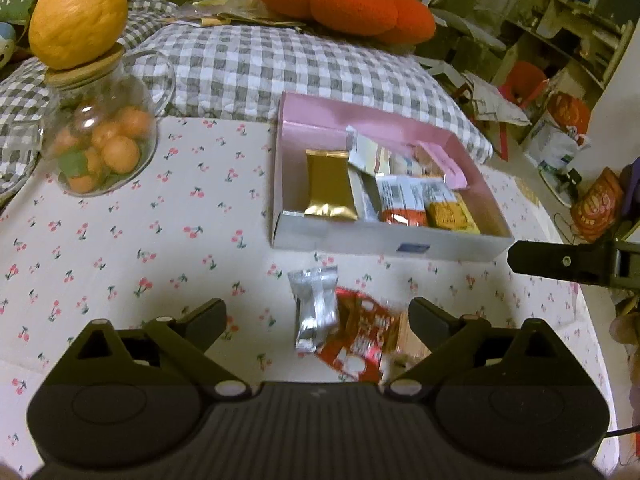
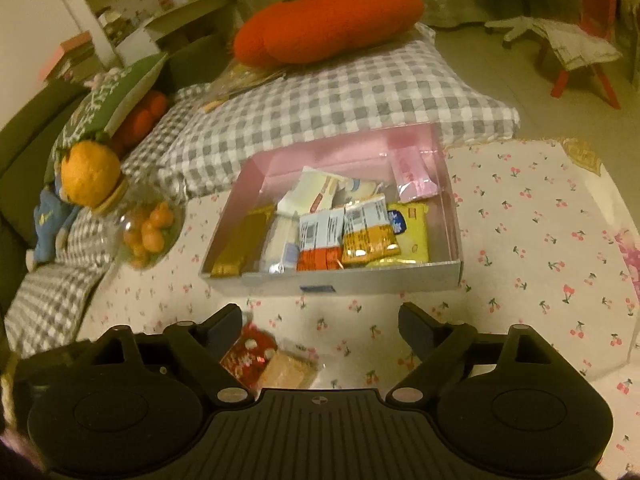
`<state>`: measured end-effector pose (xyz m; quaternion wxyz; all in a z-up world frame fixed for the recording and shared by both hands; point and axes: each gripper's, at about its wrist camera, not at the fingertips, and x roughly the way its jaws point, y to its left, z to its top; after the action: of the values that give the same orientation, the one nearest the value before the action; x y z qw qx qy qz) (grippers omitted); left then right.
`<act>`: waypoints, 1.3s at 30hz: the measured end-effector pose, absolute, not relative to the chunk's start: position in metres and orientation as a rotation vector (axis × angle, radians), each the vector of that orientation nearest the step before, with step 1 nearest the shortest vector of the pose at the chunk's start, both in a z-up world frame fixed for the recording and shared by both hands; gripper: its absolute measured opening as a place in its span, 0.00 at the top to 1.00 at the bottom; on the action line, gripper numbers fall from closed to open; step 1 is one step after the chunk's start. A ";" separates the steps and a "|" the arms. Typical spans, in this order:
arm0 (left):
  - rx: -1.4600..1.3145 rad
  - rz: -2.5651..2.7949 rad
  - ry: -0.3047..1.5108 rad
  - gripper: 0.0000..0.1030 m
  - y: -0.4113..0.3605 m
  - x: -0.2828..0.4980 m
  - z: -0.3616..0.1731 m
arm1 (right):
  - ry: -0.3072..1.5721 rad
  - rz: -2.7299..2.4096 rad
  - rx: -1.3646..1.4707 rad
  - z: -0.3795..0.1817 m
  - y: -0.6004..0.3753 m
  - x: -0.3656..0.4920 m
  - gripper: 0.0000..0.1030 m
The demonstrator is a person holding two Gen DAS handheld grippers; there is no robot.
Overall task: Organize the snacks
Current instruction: 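Open both tools to drop both packets into the pink box, then withdraw, then grasp red printed packet with left tool while right tool approaches biscuit packet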
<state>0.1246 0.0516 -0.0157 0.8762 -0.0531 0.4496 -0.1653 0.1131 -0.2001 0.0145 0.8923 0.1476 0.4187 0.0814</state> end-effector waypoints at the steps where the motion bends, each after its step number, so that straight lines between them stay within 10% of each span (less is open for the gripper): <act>1: -0.110 -0.345 0.942 0.04 0.052 0.123 -0.016 | 0.869 0.170 0.294 0.013 -0.199 0.110 0.13; 29: -0.073 -0.407 0.972 0.04 0.044 0.087 -0.043 | 0.889 0.101 0.134 -0.016 -0.196 0.074 0.12; 39: -0.080 -0.492 0.997 0.24 0.014 0.083 -0.054 | 0.911 0.095 0.160 -0.021 -0.199 0.079 0.12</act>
<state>0.0834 0.0140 -0.0538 0.8486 -0.0379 0.4732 -0.2334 0.0789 -0.1993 -0.0213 0.8938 0.0774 0.4394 0.0456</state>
